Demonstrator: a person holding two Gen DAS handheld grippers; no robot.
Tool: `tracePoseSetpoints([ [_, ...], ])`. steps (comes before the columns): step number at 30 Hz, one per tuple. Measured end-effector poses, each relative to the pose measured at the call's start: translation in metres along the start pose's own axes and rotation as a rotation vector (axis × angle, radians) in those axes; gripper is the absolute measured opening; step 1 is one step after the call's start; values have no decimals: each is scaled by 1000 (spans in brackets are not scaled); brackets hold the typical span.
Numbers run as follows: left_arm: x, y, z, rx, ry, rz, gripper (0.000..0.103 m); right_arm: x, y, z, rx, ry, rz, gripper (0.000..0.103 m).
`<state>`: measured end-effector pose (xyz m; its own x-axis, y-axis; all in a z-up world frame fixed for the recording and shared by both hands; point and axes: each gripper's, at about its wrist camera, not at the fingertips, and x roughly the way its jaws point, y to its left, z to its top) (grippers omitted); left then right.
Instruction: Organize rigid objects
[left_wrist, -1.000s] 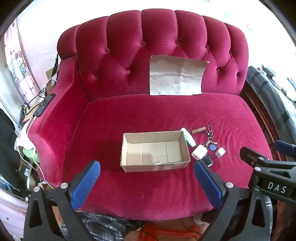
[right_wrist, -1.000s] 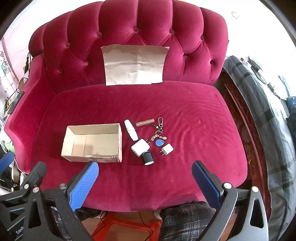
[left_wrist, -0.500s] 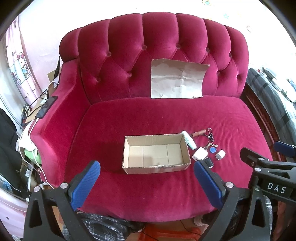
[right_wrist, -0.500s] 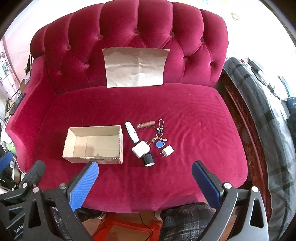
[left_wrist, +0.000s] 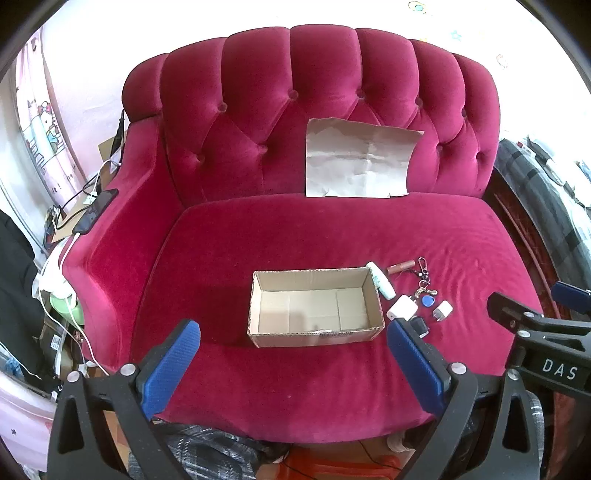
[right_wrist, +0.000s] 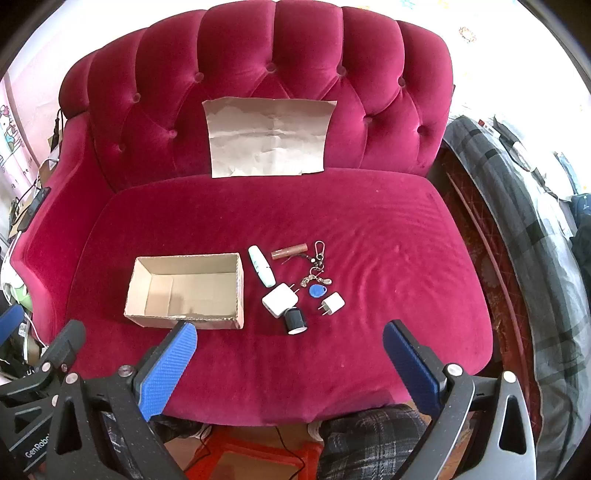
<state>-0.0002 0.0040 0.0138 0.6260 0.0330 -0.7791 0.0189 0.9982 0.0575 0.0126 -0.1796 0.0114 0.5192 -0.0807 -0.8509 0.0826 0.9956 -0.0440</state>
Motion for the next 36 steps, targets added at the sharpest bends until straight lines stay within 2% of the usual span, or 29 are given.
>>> tracePoseSetpoints([
  [22,12,11,5,-12,-9,8,103,8,-2,6,11,-7,13,103],
  [36,54,40,17,-29,22,27,103,43,-16,26,44,-5,5,103],
])
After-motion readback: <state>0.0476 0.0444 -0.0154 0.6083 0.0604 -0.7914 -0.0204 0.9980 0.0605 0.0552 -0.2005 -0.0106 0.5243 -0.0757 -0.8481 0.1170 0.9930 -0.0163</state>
